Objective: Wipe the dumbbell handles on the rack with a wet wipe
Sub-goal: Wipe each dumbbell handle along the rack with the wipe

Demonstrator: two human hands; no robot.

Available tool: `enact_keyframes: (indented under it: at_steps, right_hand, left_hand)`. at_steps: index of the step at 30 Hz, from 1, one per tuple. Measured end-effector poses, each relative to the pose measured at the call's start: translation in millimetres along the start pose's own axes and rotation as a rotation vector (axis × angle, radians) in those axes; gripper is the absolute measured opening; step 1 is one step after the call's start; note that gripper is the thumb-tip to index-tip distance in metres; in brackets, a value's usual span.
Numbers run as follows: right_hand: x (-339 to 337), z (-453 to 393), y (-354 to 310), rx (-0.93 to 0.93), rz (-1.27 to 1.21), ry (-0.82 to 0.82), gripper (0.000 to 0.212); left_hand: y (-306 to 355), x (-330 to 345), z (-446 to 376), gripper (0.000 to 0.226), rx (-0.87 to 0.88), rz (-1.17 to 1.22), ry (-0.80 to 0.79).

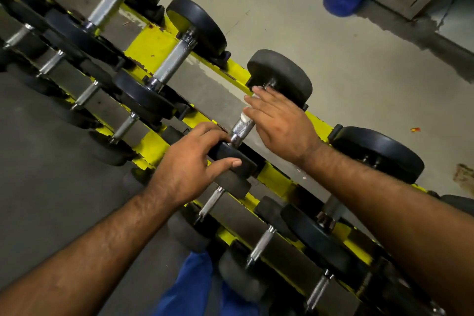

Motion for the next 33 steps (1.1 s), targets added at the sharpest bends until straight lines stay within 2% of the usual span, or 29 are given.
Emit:
enact_keyframes:
  at_steps: [6, 11, 14, 17, 19, 23, 26, 28, 31, 33]
  right_hand:
    - [0.4, -3.5, 2.8, -0.071, -0.042, -0.025, 0.033]
    - [1.8, 7.7, 4.5, -0.074, 0.003, -0.065, 0.044]
    - [2.2, 10.3, 6.9, -0.023, 0.012, -0.016, 0.047]
    - [-0.7, 9.2, 15.4, 0.111, 0.006, 0.112, 0.047]
    - [5.2, 11.2, 4.5, 0.177, -0.028, 0.131, 0.048]
    - [10.6, 19.4, -14.2, -0.004, -0.02, 0.059, 0.05]
    - [3.9, 17.9, 15.7, 0.106, 0.017, 0.109, 0.054]
    - [9.2, 18.2, 5.3, 0.176, -0.015, 0.122, 0.054]
    - [14.9, 18.4, -14.7, 0.011, -0.062, 0.098, 0.043]
    - [7.0, 13.9, 4.5, 0.001, -0.034, 0.132, 0.041]
  left_hand:
    - [1.3, 2.4, 1.5, 0.057, -0.008, -0.024, 0.013]
    - [-3.6, -1.2, -0.1, 0.053, -0.006, 0.04, 0.029]
    - [-10.1, -4.2, -1.0, 0.05, -0.02, 0.094, 0.039]
    - [-14.4, -5.2, -3.0, 0.049, -0.005, 0.129, 0.031]
    - [-16.9, -5.4, -4.2, 0.05, -0.005, 0.15, 0.03]
    - [-19.3, -4.0, -4.3, 0.051, -0.006, 0.166, 0.036]
    - [-19.0, -1.6, -3.3, 0.049, -0.007, 0.18, 0.037]
    - [-18.6, -1.4, -2.6, 0.048, -0.005, 0.19, 0.04]
    - [-19.2, -2.5, -2.8, 0.047, -0.001, 0.203, 0.05]
    - [-18.9, -1.5, -2.5, 0.046, -0.002, 0.204, 0.046]
Point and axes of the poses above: each hand's wrist, its own z-axis away from the middle knuckle, its own x-axis out of the palm, y = z × x, the point moved 7 cm from there along -z, towards the middle knuckle, and after that the axes turned 2 degrees about y, right-handed, at the moved point
